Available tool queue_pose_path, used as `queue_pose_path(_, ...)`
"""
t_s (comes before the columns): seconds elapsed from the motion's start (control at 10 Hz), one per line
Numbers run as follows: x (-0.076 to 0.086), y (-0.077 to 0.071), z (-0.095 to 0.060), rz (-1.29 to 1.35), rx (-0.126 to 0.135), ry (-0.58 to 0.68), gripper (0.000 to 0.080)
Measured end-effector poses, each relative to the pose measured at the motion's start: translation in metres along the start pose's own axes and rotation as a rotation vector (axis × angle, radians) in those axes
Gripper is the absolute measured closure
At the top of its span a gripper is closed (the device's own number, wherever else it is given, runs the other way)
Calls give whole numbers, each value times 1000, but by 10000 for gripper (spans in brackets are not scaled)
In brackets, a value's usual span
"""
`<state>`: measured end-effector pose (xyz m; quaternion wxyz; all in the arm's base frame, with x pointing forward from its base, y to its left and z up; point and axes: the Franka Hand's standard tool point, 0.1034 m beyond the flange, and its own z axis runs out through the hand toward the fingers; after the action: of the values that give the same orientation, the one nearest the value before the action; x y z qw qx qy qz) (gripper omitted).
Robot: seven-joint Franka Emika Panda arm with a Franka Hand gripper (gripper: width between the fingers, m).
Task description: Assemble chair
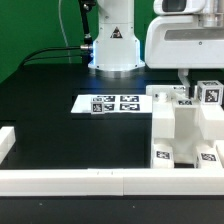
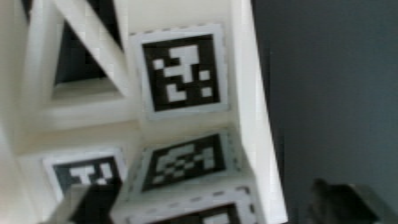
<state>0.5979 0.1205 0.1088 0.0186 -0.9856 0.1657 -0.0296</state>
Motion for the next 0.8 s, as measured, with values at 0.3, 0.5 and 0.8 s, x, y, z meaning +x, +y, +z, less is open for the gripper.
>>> queue_pose_path(0.3, 0, 3, 1, 286, -14, -18, 537)
queue_pose_path(0.5, 0, 4, 1, 507, -16, -18, 537)
queue_pose_path(0.8, -1, 5, 1, 1050, 4, -34, 537)
